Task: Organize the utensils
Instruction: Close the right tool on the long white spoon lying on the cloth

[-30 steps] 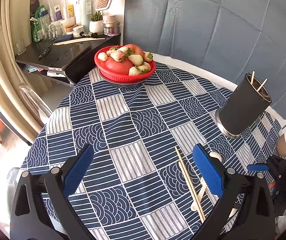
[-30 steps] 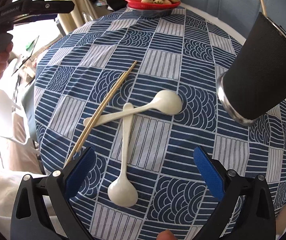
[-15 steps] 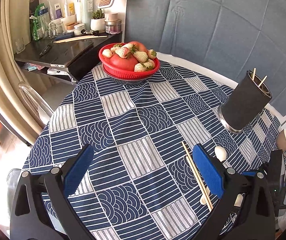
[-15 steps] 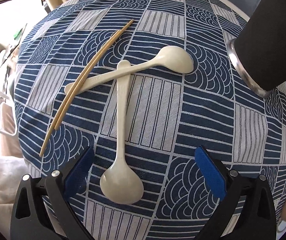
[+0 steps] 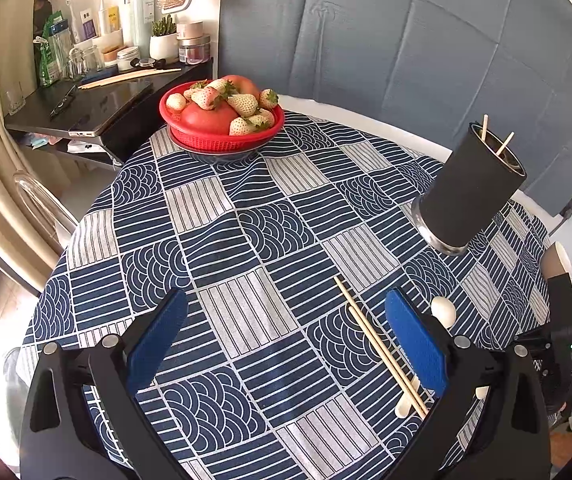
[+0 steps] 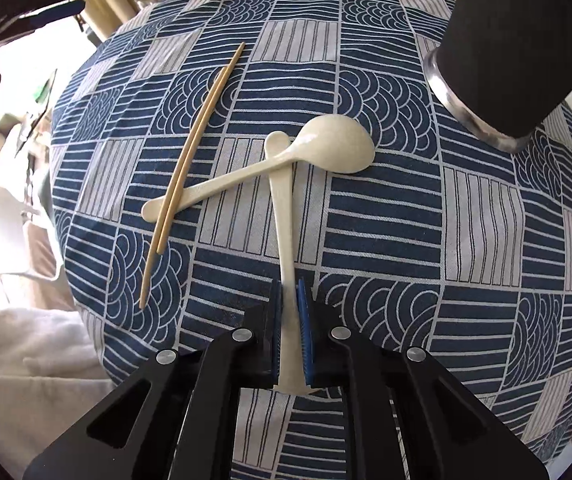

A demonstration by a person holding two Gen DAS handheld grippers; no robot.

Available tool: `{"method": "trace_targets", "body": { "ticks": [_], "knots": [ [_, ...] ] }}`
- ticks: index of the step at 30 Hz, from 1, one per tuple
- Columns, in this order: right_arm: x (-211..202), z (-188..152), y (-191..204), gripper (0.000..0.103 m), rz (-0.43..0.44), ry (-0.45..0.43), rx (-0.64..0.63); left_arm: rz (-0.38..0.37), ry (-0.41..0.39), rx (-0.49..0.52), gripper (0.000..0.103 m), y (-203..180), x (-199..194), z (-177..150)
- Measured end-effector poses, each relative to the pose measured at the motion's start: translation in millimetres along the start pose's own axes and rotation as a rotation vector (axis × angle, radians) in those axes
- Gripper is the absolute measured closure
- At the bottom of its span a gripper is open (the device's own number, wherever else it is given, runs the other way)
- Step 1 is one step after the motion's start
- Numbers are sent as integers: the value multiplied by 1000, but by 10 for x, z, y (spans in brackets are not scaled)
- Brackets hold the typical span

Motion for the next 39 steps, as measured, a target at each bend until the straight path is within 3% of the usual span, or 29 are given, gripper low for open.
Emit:
{"method": "trace_targets", "body": {
  "ticks": [4, 17, 21, 27, 32, 35, 39],
  "knots": [
    [-50, -128, -148, 96, 70, 13, 34, 8, 0, 18, 6, -120, -4, -2],
    [-423, -251, -566, 97, 142, -26, 63, -35, 36, 0, 6, -652, 89, -56],
    [-540, -308, -731, 103, 185, -37, 82, -71, 49, 26, 6, -855, 131, -68],
    [-524, -354, -866, 102, 148, -45, 90, -72, 84, 110, 6, -1199, 272, -119],
    [-454, -445, -872, 94, 123, -31, 64, -73, 87, 138, 6, -1328, 296, -126],
    [-408, -520, -848, 59, 109, -23, 38, -77, 91, 133, 6, -1352, 315, -113],
    [-346, -603, -743, 50, 92, -13, -13, -76, 100, 130, 6, -1386, 360, -116]
  ]
}}
Point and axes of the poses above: each gripper's, at about its wrist camera, not at the fingertips, and x roughly the way its jaws point, y to its left, z to its top, the point moved 2 cm from there along x, roughly the way its jaws point, and after that the axes turned 7 degrees about y, right-handed, at the moved point
